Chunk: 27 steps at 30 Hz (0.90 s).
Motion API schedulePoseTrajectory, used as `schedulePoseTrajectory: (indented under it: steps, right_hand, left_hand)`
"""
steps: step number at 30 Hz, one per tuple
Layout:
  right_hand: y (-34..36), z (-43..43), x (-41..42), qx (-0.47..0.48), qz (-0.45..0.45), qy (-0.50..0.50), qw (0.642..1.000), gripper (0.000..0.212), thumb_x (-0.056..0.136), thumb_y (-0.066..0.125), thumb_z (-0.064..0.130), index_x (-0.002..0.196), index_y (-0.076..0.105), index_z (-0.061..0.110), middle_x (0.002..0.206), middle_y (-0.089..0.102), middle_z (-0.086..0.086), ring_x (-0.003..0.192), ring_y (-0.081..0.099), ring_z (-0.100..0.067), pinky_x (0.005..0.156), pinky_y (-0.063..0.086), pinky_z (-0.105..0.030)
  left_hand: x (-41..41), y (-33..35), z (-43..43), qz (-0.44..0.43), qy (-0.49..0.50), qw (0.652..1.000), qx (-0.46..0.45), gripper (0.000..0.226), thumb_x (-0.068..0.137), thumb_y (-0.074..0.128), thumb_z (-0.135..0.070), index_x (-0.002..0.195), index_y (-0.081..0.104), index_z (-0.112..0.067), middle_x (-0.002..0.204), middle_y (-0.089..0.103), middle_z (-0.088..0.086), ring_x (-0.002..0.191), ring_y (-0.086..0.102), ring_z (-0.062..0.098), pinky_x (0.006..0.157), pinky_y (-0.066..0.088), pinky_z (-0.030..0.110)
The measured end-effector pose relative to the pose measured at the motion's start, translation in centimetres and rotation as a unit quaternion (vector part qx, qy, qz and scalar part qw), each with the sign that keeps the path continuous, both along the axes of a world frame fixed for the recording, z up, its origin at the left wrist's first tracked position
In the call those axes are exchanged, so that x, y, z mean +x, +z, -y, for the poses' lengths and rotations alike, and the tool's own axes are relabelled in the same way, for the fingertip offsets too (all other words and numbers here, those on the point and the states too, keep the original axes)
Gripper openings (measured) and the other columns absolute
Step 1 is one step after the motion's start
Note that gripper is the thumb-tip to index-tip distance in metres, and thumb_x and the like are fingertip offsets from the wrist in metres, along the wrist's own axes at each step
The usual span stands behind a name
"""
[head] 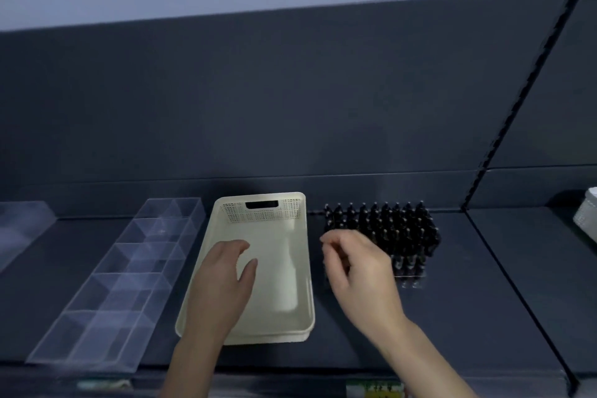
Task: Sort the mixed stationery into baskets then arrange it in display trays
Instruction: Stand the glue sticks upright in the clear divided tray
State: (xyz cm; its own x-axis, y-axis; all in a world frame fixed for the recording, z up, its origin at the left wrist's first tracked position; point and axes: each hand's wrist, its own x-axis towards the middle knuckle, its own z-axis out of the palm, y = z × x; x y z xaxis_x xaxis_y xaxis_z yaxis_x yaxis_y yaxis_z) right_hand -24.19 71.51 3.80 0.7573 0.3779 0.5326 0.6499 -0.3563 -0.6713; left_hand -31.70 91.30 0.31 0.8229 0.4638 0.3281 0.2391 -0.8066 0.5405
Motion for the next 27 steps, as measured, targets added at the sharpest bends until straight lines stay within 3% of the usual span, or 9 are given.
schedulePoseTrajectory:
  steps: [3,4,6,8,12,14,19,24,27]
  right_hand:
    - [-1.7,-2.4,-0.8,-0.081,-0.082,0.026,0.993,0.027,0.09,0.055,0.01,0.116,0.062,0.013,0.104,0.062,0.002,0.087,0.06,-0.006,0.078,0.051,-0.022]
    - [-2.3,-2.9,-0.8,-0.108,-0.114,0.024,0.987,0.033,0.09,0.054,0.012,0.123,0.057,0.014,0.111,0.06,-0.001,0.093,0.06,-0.01,0.082,0.05,-0.023]
    - [-3.4,-3.7,-0.9,-0.129,-0.158,0.017,0.979,0.039,0.09,0.054,0.012,0.129,0.052,0.016,0.116,0.059,0.001,0.098,0.058,-0.008,0.079,0.043,-0.008]
    - [-4.2,-4.3,-1.1,-0.118,-0.188,0.011,0.975,0.038,0.088,0.055,0.008,0.124,0.054,0.018,0.107,0.06,0.007,0.089,0.055,0.0,0.069,0.036,0.002]
    - [-5.4,-5.2,-1.4,-0.134,-0.271,-0.035,0.953,0.027,0.088,0.054,0.008,0.114,0.052,0.013,0.087,0.06,0.007,0.071,0.053,-0.004,0.052,0.038,-0.003]
    - [-5.8,-5.6,-1.2,-0.132,-0.298,-0.057,0.944,0.024,0.089,0.051,0.005,0.112,0.053,0.01,0.084,0.059,0.004,0.07,0.053,-0.008,0.049,0.036,-0.004]
    - [-5.5,-6.3,-1.2,-0.145,-0.301,-0.083,0.939,0.028,0.084,0.04,-0.006,0.103,0.055,0.009,0.084,0.062,-0.001,0.07,0.055,-0.012,0.049,0.037,-0.013]
    - [-4.0,-6.3,-2.4,-0.121,-0.255,-0.075,0.956,0.033,0.083,0.038,-0.009,0.101,0.056,0.012,0.08,0.063,-0.001,0.07,0.059,-0.015,0.052,0.043,-0.015]
    - [-2.3,-6.5,-3.1,-0.085,-0.21,-0.045,0.973,0.036,0.083,0.039,-0.008,0.102,0.056,0.017,0.07,0.057,0.01,0.059,0.055,-0.005,0.047,0.038,-0.01]
  left_hand:
    - [-1.1,-0.6,-2.6,-0.036,0.033,0.999,0.015,0.038,0.084,0.069,-0.013,0.12,0.06,-0.006,0.117,0.057,0.01,0.105,0.054,0.025,0.087,0.042,0.03]
    - [-1.3,-0.7,-3.3,-0.043,0.045,0.998,0.012,0.041,0.083,0.07,-0.013,0.122,0.058,-0.005,0.119,0.056,0.012,0.107,0.053,0.028,0.088,0.042,0.032]
    - [-1.8,-1.1,-4.6,-0.062,0.06,0.996,-0.011,0.046,0.084,0.069,-0.014,0.127,0.054,-0.005,0.119,0.055,0.013,0.105,0.052,0.027,0.088,0.043,0.033]
    - [-2.0,-1.7,-5.5,-0.098,0.053,0.993,-0.045,0.046,0.087,0.064,-0.018,0.13,0.049,-0.009,0.116,0.056,0.008,0.097,0.053,0.019,0.08,0.044,0.028]
    - [-1.8,-2.8,-6.1,-0.14,0.05,0.976,-0.161,0.021,0.095,0.051,-0.012,0.116,0.048,-0.01,0.095,0.061,0.001,0.073,0.055,0.007,0.056,0.04,0.018]
    - [-1.5,-3.1,-6.2,-0.151,0.059,0.973,-0.161,0.008,0.097,0.045,-0.009,0.104,0.047,-0.009,0.087,0.059,0.001,0.068,0.053,0.005,0.051,0.036,0.017]
    - [-1.3,-2.9,-6.1,-0.168,0.06,0.978,-0.107,0.009,0.098,0.04,-0.007,0.09,0.038,-0.01,0.076,0.053,0.002,0.059,0.049,0.007,0.047,0.035,0.021]
    - [-2.6,-0.9,-5.8,-0.132,0.086,0.984,-0.085,0.009,0.098,0.042,-0.006,0.104,0.046,-0.002,0.086,0.063,0.015,0.061,0.052,0.018,0.049,0.038,0.024]
    - [-3.8,1.3,-5.7,-0.082,0.115,0.986,-0.09,0.013,0.097,0.042,-0.005,0.106,0.048,0.001,0.081,0.061,0.014,0.065,0.055,0.024,0.054,0.042,0.031]
